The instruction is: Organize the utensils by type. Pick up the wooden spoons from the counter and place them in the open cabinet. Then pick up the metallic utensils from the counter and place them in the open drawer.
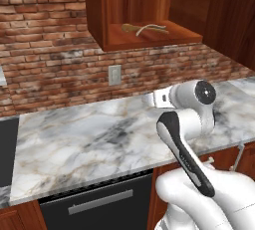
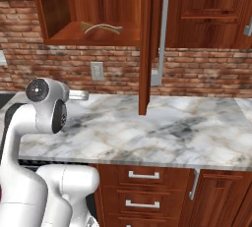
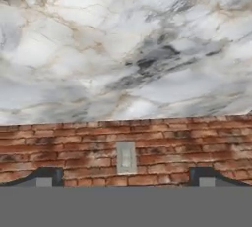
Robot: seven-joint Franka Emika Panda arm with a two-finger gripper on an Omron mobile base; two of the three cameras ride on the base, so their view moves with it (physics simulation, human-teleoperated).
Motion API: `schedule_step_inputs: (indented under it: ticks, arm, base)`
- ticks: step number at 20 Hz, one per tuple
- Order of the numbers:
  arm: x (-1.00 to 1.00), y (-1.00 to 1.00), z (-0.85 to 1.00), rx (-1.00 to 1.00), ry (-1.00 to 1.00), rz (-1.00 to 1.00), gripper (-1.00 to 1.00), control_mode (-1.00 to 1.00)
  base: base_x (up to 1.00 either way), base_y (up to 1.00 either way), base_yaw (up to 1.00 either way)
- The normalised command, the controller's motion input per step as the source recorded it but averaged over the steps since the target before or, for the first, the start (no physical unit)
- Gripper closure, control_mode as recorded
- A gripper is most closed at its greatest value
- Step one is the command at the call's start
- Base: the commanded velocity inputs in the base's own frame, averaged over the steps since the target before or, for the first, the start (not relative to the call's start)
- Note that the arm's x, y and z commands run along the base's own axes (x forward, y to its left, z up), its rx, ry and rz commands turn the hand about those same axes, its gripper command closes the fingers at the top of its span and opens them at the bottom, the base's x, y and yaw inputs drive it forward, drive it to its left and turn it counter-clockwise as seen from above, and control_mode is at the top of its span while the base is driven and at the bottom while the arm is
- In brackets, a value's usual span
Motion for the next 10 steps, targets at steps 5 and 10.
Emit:
schedule_step_inputs:
  ticks: [5, 10]
  arm:
    - [-0.11, 0.00, -0.55, -0.33, 0.56, -0.02, -1.00, -1.00]
    - [-0.32, -0.07, -0.49, -0.10, 0.21, -0.04, -1.00, -1.00]
  base:
    - [0.00, 0.00, 0.00]
    - [0.00, 0.00, 0.00]
